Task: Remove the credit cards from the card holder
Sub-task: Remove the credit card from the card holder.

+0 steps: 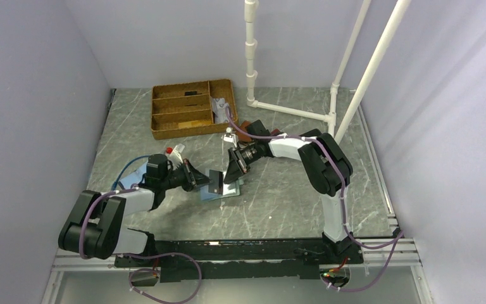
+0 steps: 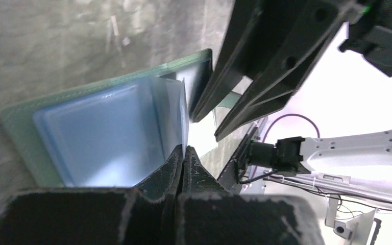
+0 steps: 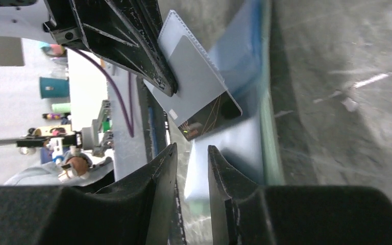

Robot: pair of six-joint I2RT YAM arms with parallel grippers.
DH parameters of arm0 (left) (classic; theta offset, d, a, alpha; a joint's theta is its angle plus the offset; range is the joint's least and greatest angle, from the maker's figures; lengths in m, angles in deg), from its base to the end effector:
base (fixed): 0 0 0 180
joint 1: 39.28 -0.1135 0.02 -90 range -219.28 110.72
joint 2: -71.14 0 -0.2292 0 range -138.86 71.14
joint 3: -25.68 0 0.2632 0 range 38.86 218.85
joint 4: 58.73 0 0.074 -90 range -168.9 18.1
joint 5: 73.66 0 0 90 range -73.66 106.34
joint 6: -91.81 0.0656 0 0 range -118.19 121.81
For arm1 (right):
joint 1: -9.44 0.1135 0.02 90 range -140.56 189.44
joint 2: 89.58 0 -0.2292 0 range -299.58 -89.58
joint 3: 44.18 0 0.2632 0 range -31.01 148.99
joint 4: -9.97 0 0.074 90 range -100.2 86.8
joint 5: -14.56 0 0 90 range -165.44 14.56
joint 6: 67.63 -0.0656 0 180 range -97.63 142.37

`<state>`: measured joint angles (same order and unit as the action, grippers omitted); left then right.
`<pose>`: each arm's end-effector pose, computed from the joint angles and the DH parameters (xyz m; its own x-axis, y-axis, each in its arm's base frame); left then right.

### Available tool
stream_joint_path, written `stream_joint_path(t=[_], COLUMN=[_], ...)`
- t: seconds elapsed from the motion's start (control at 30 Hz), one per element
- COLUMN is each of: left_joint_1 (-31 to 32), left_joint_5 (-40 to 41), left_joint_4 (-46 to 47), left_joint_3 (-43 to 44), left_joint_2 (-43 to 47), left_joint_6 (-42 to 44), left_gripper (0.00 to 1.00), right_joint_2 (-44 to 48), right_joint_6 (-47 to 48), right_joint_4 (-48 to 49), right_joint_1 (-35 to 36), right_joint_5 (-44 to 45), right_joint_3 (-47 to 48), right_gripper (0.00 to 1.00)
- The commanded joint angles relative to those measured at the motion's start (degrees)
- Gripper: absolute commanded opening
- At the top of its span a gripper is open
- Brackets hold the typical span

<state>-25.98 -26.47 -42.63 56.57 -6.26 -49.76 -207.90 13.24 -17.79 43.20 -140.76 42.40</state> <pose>0.2393 -0.1024 0.0844 -0.8852 -0.3813 -0.2666 0.0735 0.4512 -0.8894 0.3028 0.2741 0.0894 -0.8049 -0.4583 -0.3769 -0.4940 0.1657 0.8535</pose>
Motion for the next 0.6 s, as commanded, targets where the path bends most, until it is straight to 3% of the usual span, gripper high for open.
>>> stream_joint_path(t=[0.0, 0.27, 0.57], left_joint_1=[-0.37, -0.38, -0.38], left_joint_5=[-3.7, -3.24, -4.41], left_joint_4=[12.51, 13.12, 20.06], left_joint_3=[-1.41, -2.21, -3.03], left_joint_2=[3.17, 6.6, 5.85], left_joint_6=[-4.9, -6.23, -10.55], left_gripper=[0.0, 0.0, 0.0], right_joint_2=[2.57, 2.83, 5.29], right_joint_6=[-2.74, -5.08, -20.34], right_joint_4=[4.8, 6.72, 24.3], right_joint_1=[0.38, 0.28, 0.3], right_joint_5=[-6.35, -7.27, -12.16], right_joint_3=[-0.81, -1.36, -6.23], right_gripper=[0.32, 0.35, 0.37])
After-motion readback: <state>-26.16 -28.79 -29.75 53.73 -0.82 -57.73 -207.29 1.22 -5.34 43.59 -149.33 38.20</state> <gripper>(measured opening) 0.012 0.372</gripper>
